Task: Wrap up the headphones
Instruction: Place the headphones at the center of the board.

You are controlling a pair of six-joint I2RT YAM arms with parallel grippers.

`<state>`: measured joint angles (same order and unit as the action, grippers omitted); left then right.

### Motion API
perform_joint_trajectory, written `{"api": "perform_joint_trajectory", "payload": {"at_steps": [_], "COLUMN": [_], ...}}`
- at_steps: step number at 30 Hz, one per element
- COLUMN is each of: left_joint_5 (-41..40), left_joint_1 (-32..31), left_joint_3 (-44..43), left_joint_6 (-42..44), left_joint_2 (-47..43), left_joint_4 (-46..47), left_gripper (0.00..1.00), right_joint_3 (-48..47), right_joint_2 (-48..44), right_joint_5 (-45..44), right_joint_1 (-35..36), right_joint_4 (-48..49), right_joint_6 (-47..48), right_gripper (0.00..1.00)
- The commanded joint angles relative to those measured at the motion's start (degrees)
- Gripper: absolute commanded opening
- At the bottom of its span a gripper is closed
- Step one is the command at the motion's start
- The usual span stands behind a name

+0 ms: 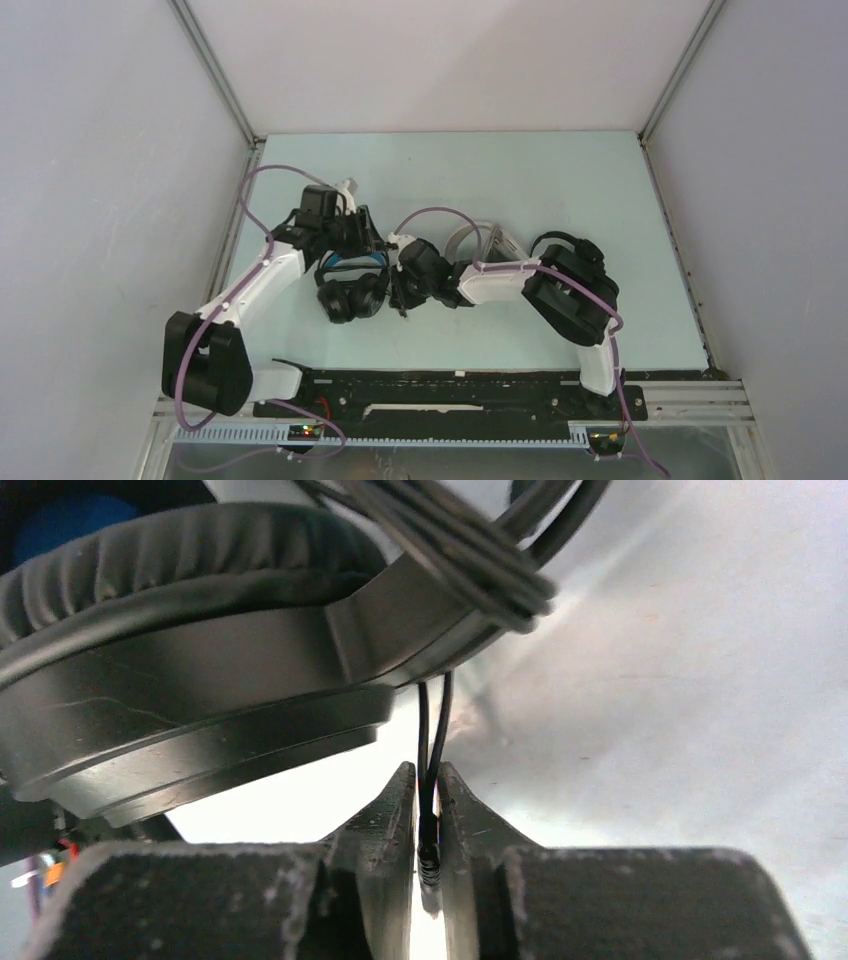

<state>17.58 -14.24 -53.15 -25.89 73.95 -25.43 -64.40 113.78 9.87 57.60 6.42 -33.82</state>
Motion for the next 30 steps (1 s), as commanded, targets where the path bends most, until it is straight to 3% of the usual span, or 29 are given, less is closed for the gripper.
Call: {"api": "perform_joint_trajectory", "payload": {"at_steps": [1, 3, 7, 11, 19, 23, 24, 25, 30], "left_joint_5": [1.8, 1.4, -0.4, -0.5, -0.4, 0.9, 0.8, 0.5, -2.3], "left_joint_1": [-1.2, -1.2, -1.3, -1.5, -1.6, -1.6, -1.7, -1.7, -1.6], "left_joint_3": [4.9, 6.8, 8.5, 8.5, 11.0, 8.4, 6.8, 4.9, -5.6], "left_joint_6": [-1.8, -2.2, -2.6, -2.0, -1.2, -2.0, -1.8, -1.2, 3.2], "left_joint_2": [2.3, 2.7, 2.7, 3.0, 1.9, -1.3, -2.2, -3.0, -6.4], "left_joint_4": [2.7, 3.7, 4.4, 3.8, 2.6, 1.9, 1.0, -0.2, -7.2], "left_gripper": [0.51, 0.48, 0.48, 0.47, 0.46, 0.67, 0.89, 0.99, 1.0], "right_joint_3": [-1.3, 0.1, 2.1, 2.2, 2.2, 2.2, 2.2, 2.2, 2.2], "right_joint_2": [-2.8, -3.1, -3.1, -2.1, -2.7, -6.3, -7.6, -9.1, -17.9], "right_joint_5": [-9.1, -12.8, -13.6, -12.3, -11.5, -8.7, -8.3, -8.1, -8.7], "right_joint_1": [-1.5, -1.6, -2.9, -3.9, -5.9, -6.2, -6.5, -6.9, -7.8], "right_joint_4": [-4.2, -3.9, -1.7, 0.3, 2.0, -0.6, -1.3, -3.1, -9.8], "right_joint_6": [8.7, 10.6, 12.0, 12.9, 12.0, 12.5, 11.9, 11.3, 10.2], "right_gripper": [0.19, 0.26, 0.28, 0.22, 0.22, 0.31, 0.38, 0.45, 0.61]}}
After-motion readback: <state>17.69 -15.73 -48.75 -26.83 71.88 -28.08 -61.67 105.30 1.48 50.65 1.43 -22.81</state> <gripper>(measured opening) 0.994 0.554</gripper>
